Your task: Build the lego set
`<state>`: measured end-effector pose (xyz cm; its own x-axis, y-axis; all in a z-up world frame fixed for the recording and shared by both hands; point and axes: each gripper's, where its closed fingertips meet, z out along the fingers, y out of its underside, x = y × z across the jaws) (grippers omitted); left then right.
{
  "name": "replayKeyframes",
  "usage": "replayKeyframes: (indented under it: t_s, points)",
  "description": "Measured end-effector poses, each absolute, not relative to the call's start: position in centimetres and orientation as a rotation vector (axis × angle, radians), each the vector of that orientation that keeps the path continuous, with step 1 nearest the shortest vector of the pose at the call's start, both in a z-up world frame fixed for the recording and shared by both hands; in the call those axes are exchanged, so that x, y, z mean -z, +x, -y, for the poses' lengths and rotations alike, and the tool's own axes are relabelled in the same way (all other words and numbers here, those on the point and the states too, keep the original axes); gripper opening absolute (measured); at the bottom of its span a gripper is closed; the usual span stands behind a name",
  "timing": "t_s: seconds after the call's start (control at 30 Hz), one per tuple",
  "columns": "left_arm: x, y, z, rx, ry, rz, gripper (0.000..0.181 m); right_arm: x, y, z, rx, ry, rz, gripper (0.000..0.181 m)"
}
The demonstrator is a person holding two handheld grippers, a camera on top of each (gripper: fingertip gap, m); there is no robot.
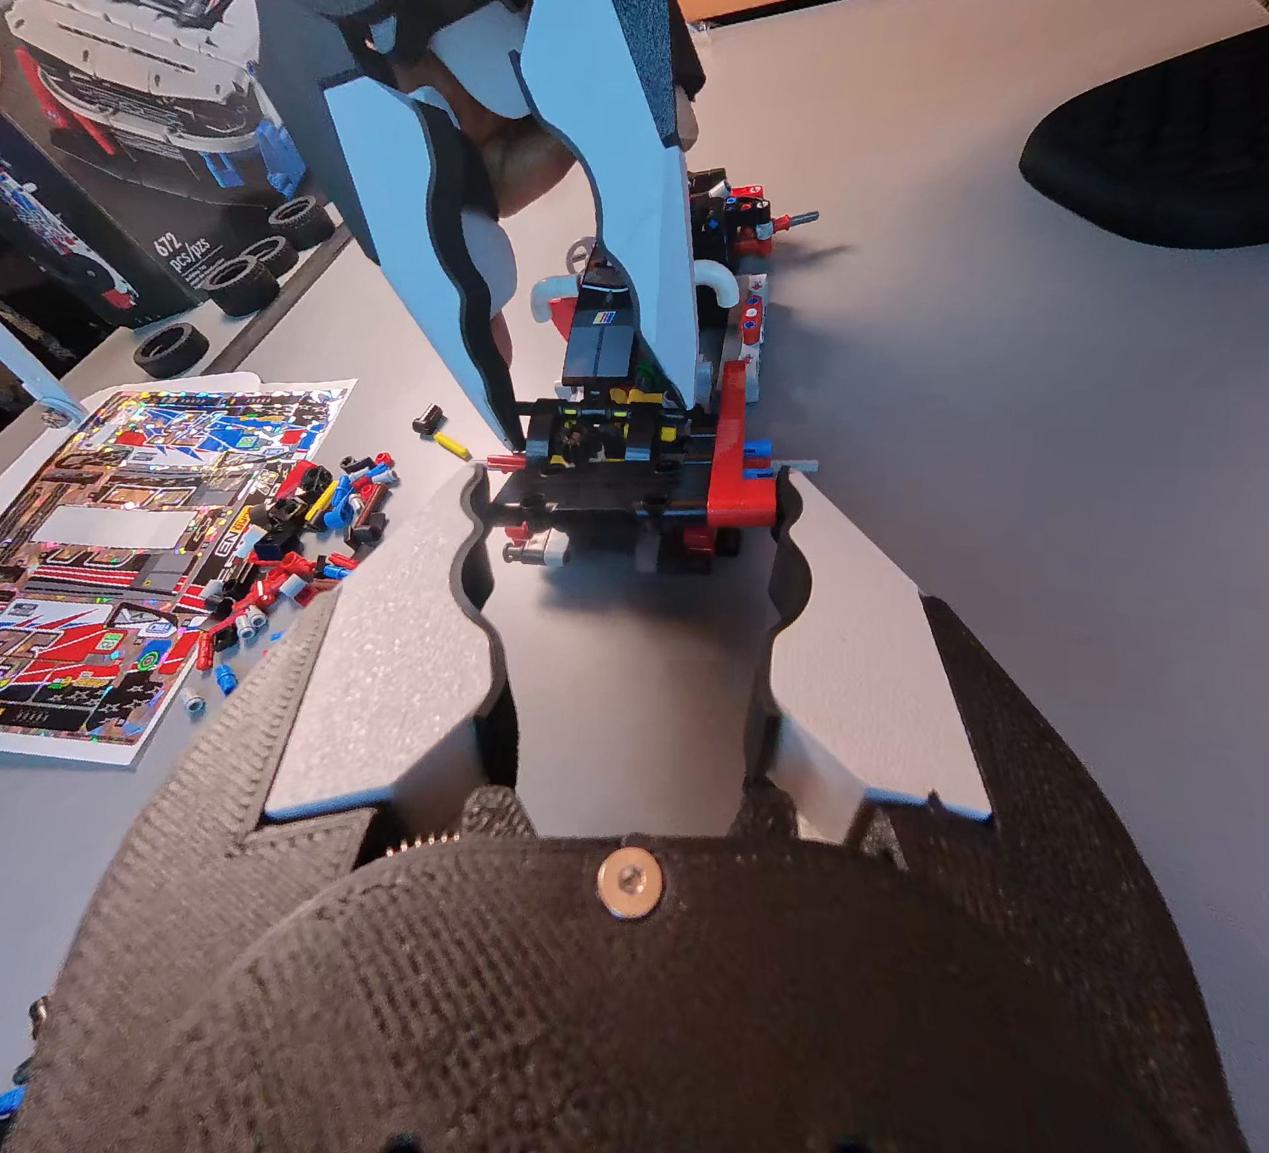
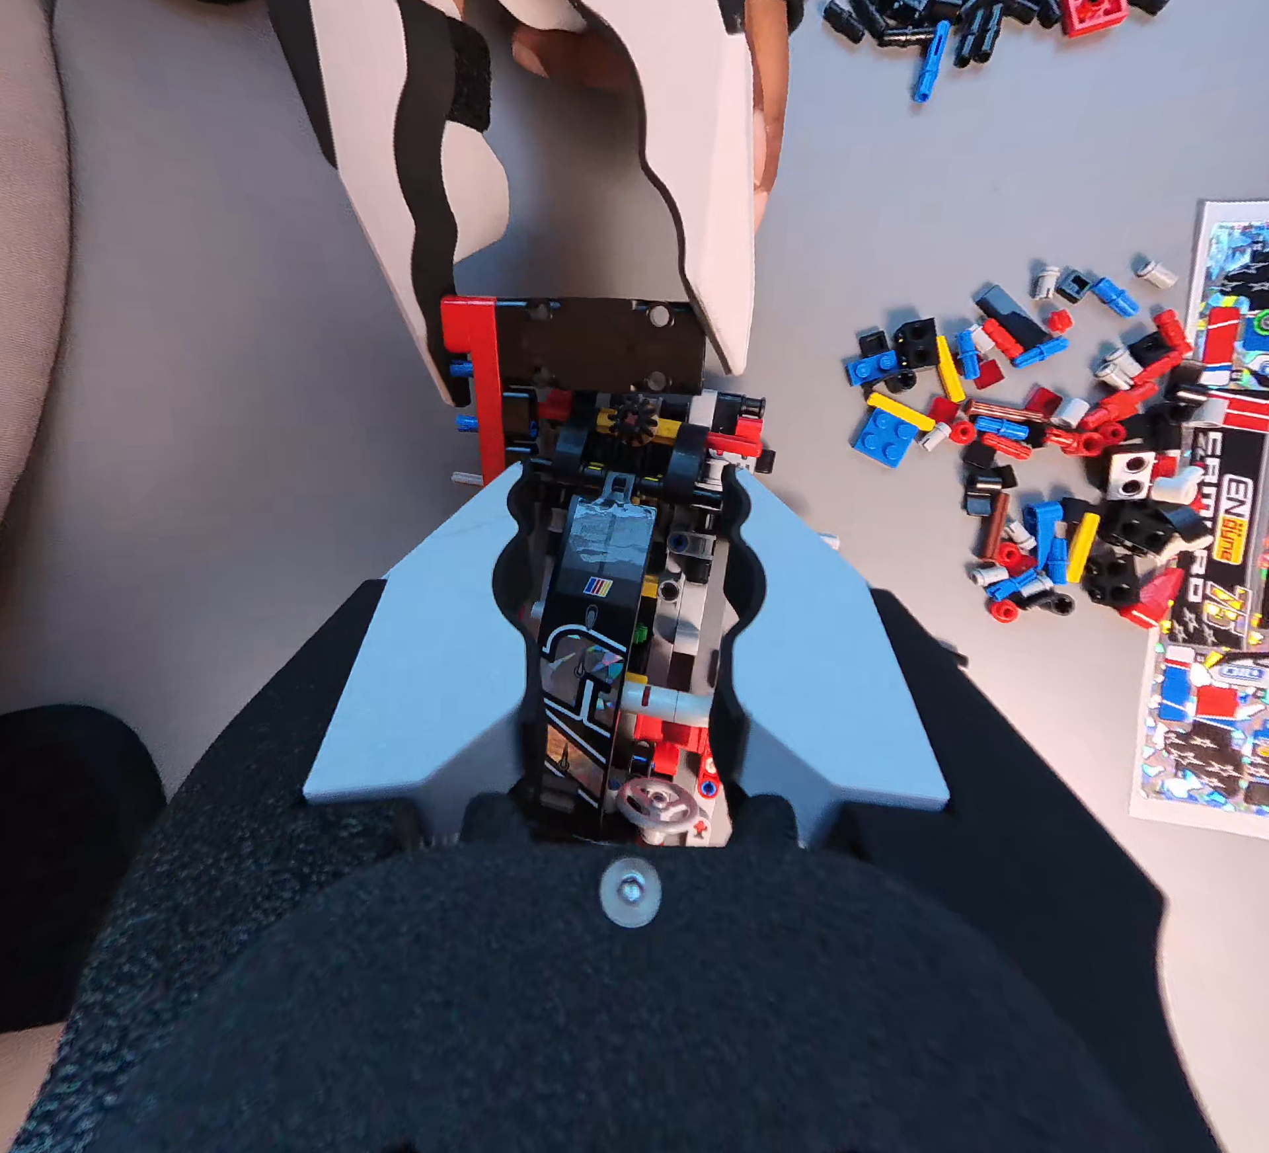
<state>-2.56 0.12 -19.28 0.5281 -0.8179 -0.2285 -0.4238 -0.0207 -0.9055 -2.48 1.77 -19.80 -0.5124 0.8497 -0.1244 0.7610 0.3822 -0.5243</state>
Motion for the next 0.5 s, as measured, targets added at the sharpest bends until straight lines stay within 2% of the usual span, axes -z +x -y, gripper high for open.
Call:
replayKeyframes:
  t_s: [0.5]
  points:
    - [20.17,-2.74,0.46,0.415,-1.681,-1.119,0.081,19.82,-2.34,-1.82,-0.873,-1.437,2.495,0.046]
